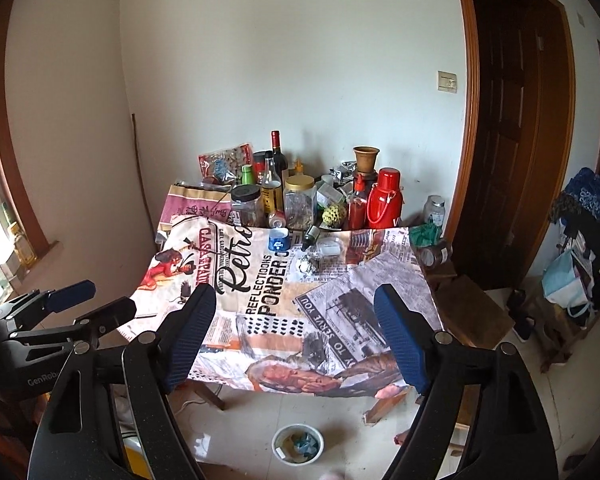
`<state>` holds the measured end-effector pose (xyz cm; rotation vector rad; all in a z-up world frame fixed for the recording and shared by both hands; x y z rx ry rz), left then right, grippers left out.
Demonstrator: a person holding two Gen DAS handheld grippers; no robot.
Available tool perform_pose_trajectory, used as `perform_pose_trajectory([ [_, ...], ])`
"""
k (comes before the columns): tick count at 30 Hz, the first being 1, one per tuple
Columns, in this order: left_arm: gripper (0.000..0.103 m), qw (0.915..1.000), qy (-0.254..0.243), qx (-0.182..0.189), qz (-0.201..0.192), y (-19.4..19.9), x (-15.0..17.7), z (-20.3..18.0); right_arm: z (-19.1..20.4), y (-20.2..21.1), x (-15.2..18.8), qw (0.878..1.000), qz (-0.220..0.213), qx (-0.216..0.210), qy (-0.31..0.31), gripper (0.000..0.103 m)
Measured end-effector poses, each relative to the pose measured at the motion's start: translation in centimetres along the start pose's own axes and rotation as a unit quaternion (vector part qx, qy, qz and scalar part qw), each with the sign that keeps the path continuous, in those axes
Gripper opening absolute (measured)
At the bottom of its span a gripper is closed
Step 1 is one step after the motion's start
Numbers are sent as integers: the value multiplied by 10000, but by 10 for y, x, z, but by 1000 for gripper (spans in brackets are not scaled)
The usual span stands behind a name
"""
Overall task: Collect trash
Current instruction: 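Raise both open tools back toward the table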
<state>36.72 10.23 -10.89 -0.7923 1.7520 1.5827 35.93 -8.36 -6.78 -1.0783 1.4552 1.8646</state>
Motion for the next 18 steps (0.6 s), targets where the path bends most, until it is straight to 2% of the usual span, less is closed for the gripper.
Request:
perform_pose_trajectory([
  [8,72,9998,72,-195,68,-60,-39,-2,-23,-50,-25,9998,79,-161,26,79],
  [15,72,9988,357,-280,197,-129,-88,-10,-60,-109,-70,9992,172,-327,146,79],
  [18,72,9975,486,-443,242,-156,-102,-11,-75,-140,-86,9982,308,-485,168,79],
])
Point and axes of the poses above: each gripper's, at about its wrist camera, not at the fingertips, and y roughly against the way its jaws point, z to its left, x to its underside, the point moved 7 cm from there along -y, roughly the way its jaws point, and after that the axes turned 3 degrees about -y, right-handed, at the moved point
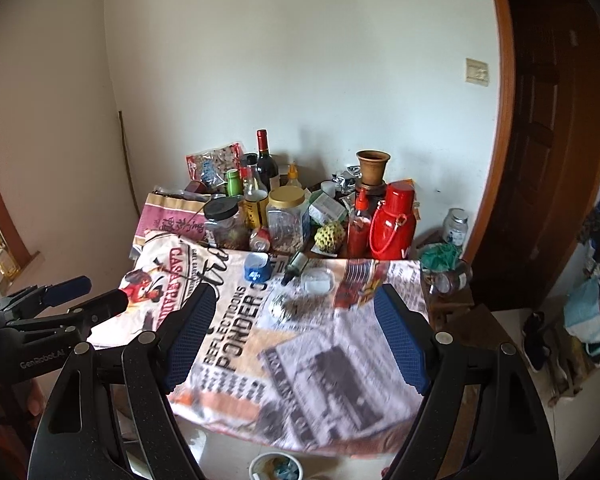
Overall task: Collect trash
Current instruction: 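Raise both open tools back toward the table, then grasp the crumpled foil ball with the right tool while the left tool grasps the clear plastic box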
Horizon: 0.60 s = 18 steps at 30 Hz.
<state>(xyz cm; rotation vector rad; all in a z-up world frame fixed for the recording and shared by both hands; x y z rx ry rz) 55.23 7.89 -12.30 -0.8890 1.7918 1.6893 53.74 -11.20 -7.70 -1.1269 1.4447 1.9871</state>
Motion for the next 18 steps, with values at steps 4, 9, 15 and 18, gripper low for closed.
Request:
perform_pose_trajectory([
  [4,72,9997,143,-191,102,-33,-11,1,-13,-39,-6,9996,239,-172,49,79],
  [9,72,9982,242,-358,425,-68,-12,15,-17,-88,5,9969,757,-193,-6,79],
  [15,72,9963,216,-489,679,-103,-18,50,-8,-151,20,9889,1429,-298,-286,79],
  [18,72,9958,170,-318,845,-128,-25,69,1,-178,27,9853,1626,-223,-466,79],
])
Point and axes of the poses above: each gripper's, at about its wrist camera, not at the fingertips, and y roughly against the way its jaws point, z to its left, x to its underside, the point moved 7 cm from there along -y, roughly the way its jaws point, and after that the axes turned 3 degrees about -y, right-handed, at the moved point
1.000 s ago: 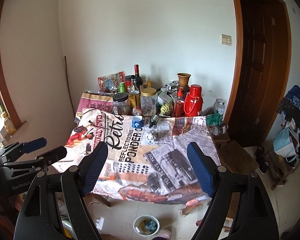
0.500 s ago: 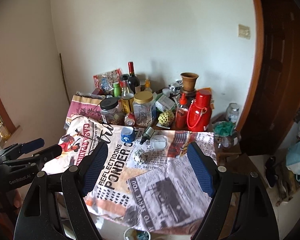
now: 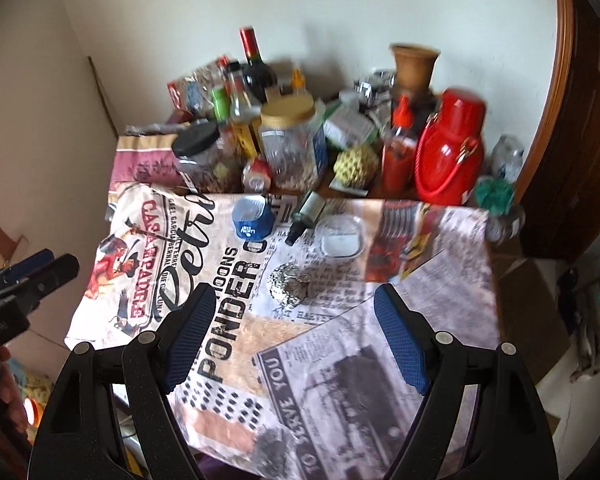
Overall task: Collect trash
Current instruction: 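Grasp the crumpled foil ball with the right tool while the left tool grasps the clear plastic box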
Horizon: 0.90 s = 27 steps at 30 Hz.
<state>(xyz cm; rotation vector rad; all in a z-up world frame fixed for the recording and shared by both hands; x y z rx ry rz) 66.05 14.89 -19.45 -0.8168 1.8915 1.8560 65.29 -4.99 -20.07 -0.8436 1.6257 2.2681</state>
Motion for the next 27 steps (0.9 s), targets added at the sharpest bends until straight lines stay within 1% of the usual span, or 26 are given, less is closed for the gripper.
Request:
perform_pose_trajectory([
  [2,72,9997,-79,176,164,-19,-10,10,3,-19,0,9996,150,75,-210,79],
  [5,72,9989,-205,316,271,-41,-23,22,6,-53,3,9973,427,76,-592,79],
  [6,72,9986,-265,337,304,-50,-27,26,6,-68,6,9957,592,79,-709,79],
  [8,72,9979,-333,377,404,-68,-30,33,5,-95,10,9925,847,211,-851,79],
  [10,72,9966,-372,462,576,-91,-31,37,0,-115,13,9894,1003,344,-993,79],
  [13,72,9939,-469,510,852,-124,-29,38,-6,-141,19,9831,1247,271,-1309,79],
  [16,72,9913,-544,582,1045,-150,-26,34,-13,-163,26,9763,1418,174,-1627,79],
  [17,72,9902,-554,631,1117,-159,-25,31,-12,-165,27,9755,1438,163,-1656,79],
  [18,72,9892,-558,670,1174,-166,-25,29,-14,-168,28,9750,1452,181,-1673,76],
  [19,72,9878,-556,729,1257,-176,-24,26,-14,-170,29,9751,1471,185,-1648,71],
  [20,72,9865,-549,780,1328,-183,-23,23,-13,-171,29,9756,1507,157,-1591,68],
  [21,72,9854,-545,832,1380,-189,-24,20,-13,-173,30,9767,1541,171,-1484,59],
  [22,72,9841,-546,900,1431,-196,-24,16,-13,-173,29,9778,1547,189,-1399,55],
  [27,72,9809,-648,1010,1530,-224,-32,-6,-24,-160,25,9811,1358,147,-1367,53],
])
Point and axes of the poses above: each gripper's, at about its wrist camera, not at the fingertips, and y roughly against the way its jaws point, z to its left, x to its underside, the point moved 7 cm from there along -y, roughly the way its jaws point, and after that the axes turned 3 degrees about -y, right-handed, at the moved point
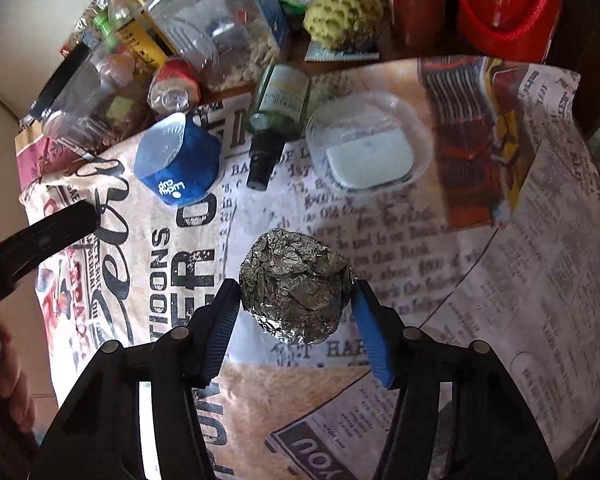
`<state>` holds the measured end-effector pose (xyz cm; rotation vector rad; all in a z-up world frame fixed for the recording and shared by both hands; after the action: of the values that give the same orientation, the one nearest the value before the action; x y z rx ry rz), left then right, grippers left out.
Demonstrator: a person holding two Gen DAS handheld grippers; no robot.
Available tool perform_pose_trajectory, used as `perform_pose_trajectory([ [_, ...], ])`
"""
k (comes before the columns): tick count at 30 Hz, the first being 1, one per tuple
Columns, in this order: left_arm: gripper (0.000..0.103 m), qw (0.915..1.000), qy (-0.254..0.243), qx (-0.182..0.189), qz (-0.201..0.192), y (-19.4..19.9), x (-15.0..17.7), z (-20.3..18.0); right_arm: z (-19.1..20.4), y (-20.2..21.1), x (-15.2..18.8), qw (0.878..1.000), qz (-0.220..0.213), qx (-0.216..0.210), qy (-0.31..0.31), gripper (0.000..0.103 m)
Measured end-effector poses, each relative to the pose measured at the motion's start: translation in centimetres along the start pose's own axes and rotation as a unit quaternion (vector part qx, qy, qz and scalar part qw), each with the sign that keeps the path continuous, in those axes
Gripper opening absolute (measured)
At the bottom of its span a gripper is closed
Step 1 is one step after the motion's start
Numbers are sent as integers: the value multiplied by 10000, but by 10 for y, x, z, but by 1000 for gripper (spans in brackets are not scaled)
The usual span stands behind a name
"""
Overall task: Collect trash
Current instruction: 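Grasp the crumpled foil ball with the right tool while the left tool grasps the clear plastic box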
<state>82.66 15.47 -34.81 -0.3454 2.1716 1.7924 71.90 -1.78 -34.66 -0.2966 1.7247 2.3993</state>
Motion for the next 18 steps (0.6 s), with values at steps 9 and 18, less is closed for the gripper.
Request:
perform_pose_trajectory([
  [9,72,9997,182,-150,58,-50,-33,-10,-46,38,-11,9991,-256,300,-165,53],
  [18,62,9978,166,-614,-203,-58,-38,-12,-84,75,-11,9954,-622,489,-541,53],
])
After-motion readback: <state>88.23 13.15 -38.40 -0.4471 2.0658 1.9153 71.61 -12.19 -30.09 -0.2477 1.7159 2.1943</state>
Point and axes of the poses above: each gripper's, at about its wrist camera, not at the fingertips, and y roughly against the way its jaws point, z to its left, x to its underside, the point moved 7 cm from there along -y, roughly the way its jaws point, and after that the axes turned 3 degrees about -y, right-handed, at the moved point
